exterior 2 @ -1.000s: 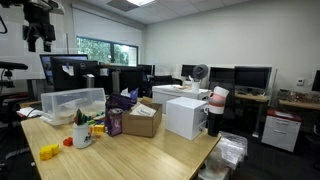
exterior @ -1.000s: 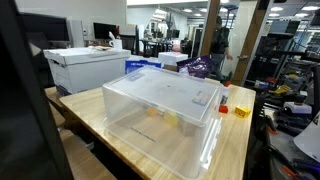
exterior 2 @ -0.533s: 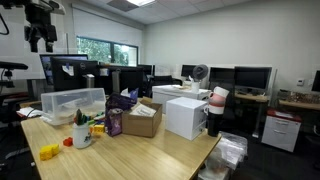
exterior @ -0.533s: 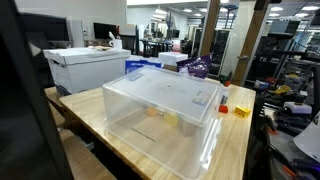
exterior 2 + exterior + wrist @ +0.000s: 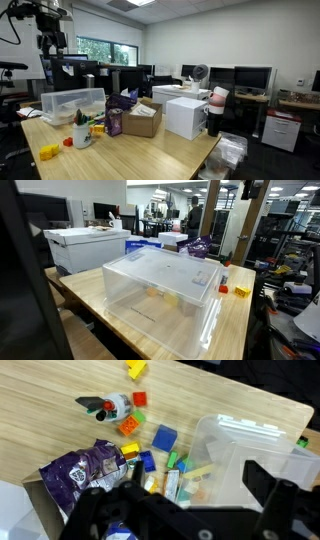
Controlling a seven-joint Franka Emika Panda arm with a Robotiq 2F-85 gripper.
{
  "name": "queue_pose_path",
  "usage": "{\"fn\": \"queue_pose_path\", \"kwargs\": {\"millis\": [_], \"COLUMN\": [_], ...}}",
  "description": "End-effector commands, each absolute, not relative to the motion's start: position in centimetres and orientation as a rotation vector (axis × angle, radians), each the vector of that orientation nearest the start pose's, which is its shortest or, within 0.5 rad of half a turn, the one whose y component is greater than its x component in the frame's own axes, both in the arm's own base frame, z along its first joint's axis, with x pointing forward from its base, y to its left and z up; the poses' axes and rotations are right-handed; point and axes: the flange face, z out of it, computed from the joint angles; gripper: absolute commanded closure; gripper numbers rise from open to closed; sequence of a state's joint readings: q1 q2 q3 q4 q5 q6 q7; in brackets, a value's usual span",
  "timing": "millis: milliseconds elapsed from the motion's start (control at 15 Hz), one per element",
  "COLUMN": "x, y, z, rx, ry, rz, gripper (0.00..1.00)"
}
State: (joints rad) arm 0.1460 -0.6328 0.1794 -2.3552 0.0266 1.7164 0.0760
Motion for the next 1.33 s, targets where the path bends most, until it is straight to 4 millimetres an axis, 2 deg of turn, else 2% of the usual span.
{"fn": "queue_pose_path", "kwargs": {"millis": [0,267,333,600,933,1267], "x": [36.1,37.6,36.5,37.5,38.3,39.9], "y": [11.4,10.5,10.8,10.3,10.7,11.2], "z": [53.9,53.4,53.5,53.1,50.5,48.8], "rx": [-3.208,-3.173,-3.192,-3.182,-3.236,-3.232], "ry": [-0.169,-0.179,-0.190,-0.179,-0.188,-0.206], "rz": [0.000,-0.004,0.005,0.038,0.212,0.137], "gripper": [0.00,0.00,0.00,0.00,0.00,0.00]}}
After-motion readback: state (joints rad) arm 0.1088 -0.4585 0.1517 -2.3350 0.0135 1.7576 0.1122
